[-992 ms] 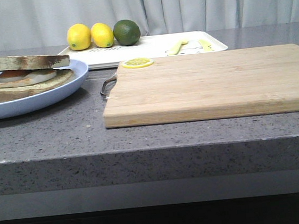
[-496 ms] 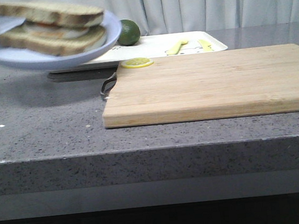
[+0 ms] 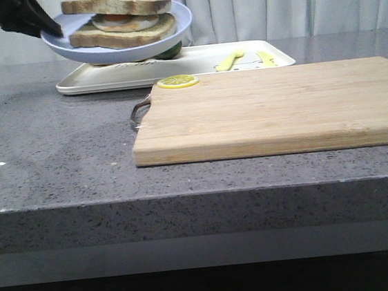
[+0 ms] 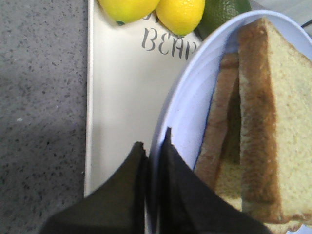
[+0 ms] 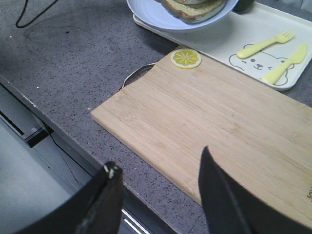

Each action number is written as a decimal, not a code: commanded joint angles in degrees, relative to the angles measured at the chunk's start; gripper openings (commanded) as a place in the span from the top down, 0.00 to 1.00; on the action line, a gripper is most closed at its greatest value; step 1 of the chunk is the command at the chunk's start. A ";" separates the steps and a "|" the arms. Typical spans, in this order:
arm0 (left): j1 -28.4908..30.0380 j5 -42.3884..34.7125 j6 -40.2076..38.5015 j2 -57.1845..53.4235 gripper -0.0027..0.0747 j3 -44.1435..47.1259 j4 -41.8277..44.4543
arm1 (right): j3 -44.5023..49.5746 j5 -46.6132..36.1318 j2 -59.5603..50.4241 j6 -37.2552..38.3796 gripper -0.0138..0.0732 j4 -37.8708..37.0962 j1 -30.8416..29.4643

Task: Place bread and move sandwich to tray
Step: 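Carry the plate with the left gripper and lower it onto the white tray, then release the plate and raise the left gripper away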

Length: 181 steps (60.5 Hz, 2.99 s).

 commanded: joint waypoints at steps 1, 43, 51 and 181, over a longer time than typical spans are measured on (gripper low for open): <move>-0.35 -2.30 -3.34 -1.21 0.92 -4.90 -5.04 | -1.38 -4.20 -0.04 -0.20 0.40 -0.16 -0.02; 3.00 3.26 -3.70 -4.14 0.46 -6.30 4.60 | -1.38 -4.20 -0.04 -0.20 0.40 -0.16 -0.02; 3.19 3.72 -3.70 -10.40 0.46 -5.35 10.43 | -1.38 -4.20 -0.04 -0.20 0.40 -0.16 -0.02; -20.46 -25.01 19.63 -79.42 0.86 72.80 20.67 | -1.38 -3.34 -0.04 -0.20 0.75 -0.84 -0.02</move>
